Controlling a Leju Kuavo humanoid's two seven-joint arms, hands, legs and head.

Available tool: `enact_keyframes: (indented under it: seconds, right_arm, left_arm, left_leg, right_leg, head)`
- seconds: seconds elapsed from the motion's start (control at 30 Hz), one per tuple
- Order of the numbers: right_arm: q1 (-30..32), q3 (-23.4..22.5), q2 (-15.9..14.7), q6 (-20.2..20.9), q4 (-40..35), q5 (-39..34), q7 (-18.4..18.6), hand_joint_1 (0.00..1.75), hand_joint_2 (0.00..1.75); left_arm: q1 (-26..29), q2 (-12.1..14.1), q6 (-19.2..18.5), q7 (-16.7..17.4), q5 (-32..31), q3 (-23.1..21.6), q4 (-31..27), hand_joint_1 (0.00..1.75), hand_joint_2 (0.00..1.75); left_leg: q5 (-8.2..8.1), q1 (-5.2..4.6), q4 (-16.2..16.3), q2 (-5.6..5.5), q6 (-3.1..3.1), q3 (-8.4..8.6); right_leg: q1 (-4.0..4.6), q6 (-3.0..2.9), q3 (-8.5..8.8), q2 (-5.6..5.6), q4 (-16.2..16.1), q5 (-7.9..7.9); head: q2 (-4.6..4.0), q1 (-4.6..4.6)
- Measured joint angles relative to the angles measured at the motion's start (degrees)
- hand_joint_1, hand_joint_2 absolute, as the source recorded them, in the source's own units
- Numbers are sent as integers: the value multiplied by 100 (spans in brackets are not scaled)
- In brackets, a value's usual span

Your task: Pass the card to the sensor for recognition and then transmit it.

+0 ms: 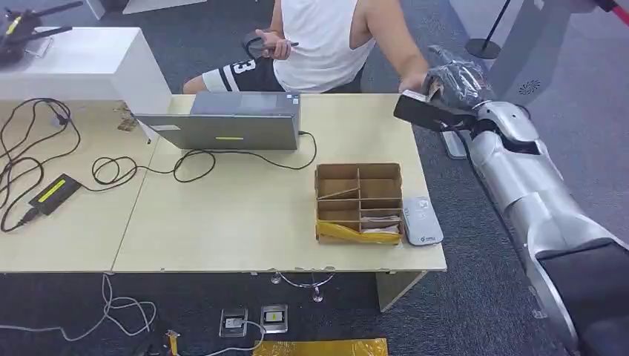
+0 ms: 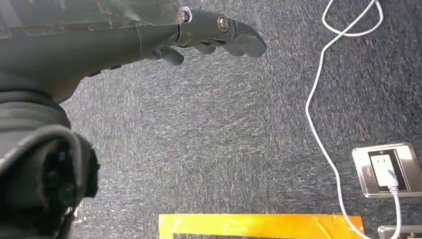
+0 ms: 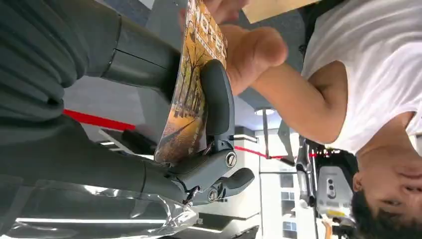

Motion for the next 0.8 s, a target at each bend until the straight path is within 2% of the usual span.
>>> enact_keyframes:
  seconds: [0.2, 0.23, 0.3, 0.33, 0.6, 0.63, 0.7, 0.73, 0.8]
  right_arm:
    - [-4, 50, 31, -9, 107, -2, -9, 154, 175]
    - [-4, 52, 35, -11, 120, 0, -11, 52, 175]
    - [-6, 66, 52, -13, 153, -2, -9, 52, 175]
    - [-6, 74, 55, -13, 166, -2, -9, 0, 175]
    - [-3, 133, 59, -70, 258, -44, 46, 0, 175]
    - [-2, 135, 59, -114, 271, -72, 44, 0, 0]
    - [-1, 133, 59, -256, 295, -155, 7, 0, 0]
    - [-1, 131, 61, -306, 306, -203, -26, 0, 175]
    - [-1, 125, 61, -343, 312, -330, -131, 0, 175]
  left_arm:
    - [-1, 0, -17, 2, -15, -48, 0, 0, 0]
    - [-2, 0, -20, 4, -18, -61, 0, 0, 0]
    - [-2, 0, -35, 13, -26, -79, 0, 0, 0]
    - [-2, 0, -44, 20, -37, -81, 0, 0, 0]
    - [-2, 0, -52, 46, -59, -100, 0, 0, 0]
    - [-2, 0, -48, 46, -57, -114, 0, 0, 0]
    - [-1, 0, -37, 46, -55, -120, 0, 0, 0]
    - [-1, 0, -31, 46, -48, -120, 0, 0, 0]
    - [0, -2, -11, 46, -33, -125, 0, 0, 0]
  left_leg:
    - [0, 0, 0, 0, 0, 0]
    - [0, 0, 0, 0, 0, 0]
    - [0, 0, 0, 0, 0, 1]
    - [0, 0, 0, 0, 0, 1]
    - [0, 0, 0, 0, 0, 1]
    - [0, 0, 0, 0, 0, 1]
    - [0, 0, 0, 0, 0, 1]
    - [0, 0, 0, 0, 0, 1]
    - [0, 0, 0, 0, 0, 1]
  right_leg:
    - [0, 0, 0, 0, 0, 0]
    - [0, 0, 0, 0, 0, 0]
    - [0, 0, 0, 0, 0, 0]
    - [0, 0, 0, 0, 0, 0]
    - [0, 0, 0, 1, 0, 0]
    - [0, 0, 0, 0, 0, 0]
    - [0, 0, 0, 0, -1, 0]
    - [0, 0, 0, 0, 0, 0]
    - [0, 0, 0, 0, 0, 0]
  head:
    - [0, 0]
    - [-2, 0]
    - [0, 0]
    - [0, 0]
    - [0, 0]
    - [0, 0]
    - [0, 0]
    - [-2, 0]
    - [0, 0]
